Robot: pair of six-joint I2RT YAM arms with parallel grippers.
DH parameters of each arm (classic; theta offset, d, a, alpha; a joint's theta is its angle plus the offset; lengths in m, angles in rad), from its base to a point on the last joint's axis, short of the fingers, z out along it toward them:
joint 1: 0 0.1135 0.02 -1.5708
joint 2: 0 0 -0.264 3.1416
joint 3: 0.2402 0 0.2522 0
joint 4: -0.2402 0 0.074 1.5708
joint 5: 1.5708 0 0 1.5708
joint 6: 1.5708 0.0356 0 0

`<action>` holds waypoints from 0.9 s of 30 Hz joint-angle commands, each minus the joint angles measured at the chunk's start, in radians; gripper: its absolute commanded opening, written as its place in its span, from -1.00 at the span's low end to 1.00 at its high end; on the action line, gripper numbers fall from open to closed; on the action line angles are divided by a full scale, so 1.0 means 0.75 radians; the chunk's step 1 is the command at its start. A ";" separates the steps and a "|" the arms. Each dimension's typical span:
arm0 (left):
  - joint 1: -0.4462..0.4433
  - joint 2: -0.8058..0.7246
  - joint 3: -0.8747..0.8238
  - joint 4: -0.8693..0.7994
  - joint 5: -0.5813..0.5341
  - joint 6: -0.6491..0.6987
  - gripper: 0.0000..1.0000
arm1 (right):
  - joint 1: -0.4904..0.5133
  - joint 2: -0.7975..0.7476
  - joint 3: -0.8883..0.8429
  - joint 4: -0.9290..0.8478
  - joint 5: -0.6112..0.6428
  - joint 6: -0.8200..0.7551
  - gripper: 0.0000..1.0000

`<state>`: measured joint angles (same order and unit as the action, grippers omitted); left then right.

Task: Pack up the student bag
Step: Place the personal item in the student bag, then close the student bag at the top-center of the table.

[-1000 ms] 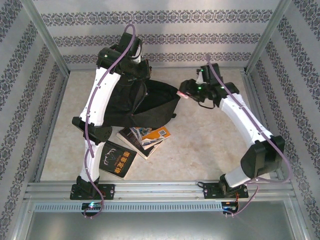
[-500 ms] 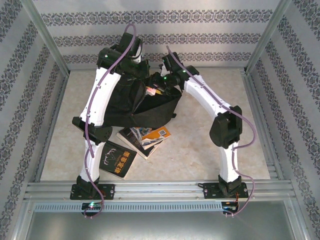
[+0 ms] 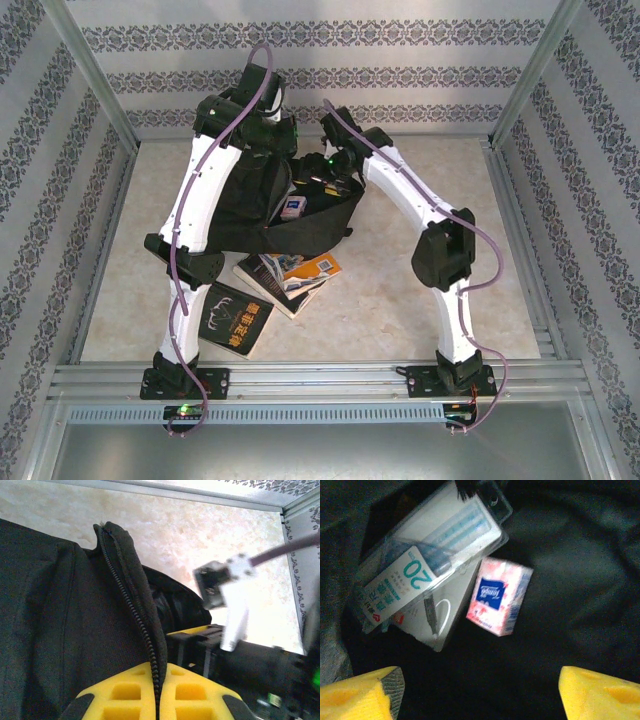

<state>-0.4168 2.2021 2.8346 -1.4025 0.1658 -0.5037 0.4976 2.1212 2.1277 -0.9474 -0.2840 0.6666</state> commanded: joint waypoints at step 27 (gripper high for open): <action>-0.142 0.027 0.056 0.018 -0.166 -0.035 0.28 | -0.143 -0.935 -0.983 0.337 0.231 -0.244 0.36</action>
<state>-0.5282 2.3211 2.8525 -1.3914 0.1066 -0.5499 0.3943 1.4643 1.4055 -0.6979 -0.1352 0.5442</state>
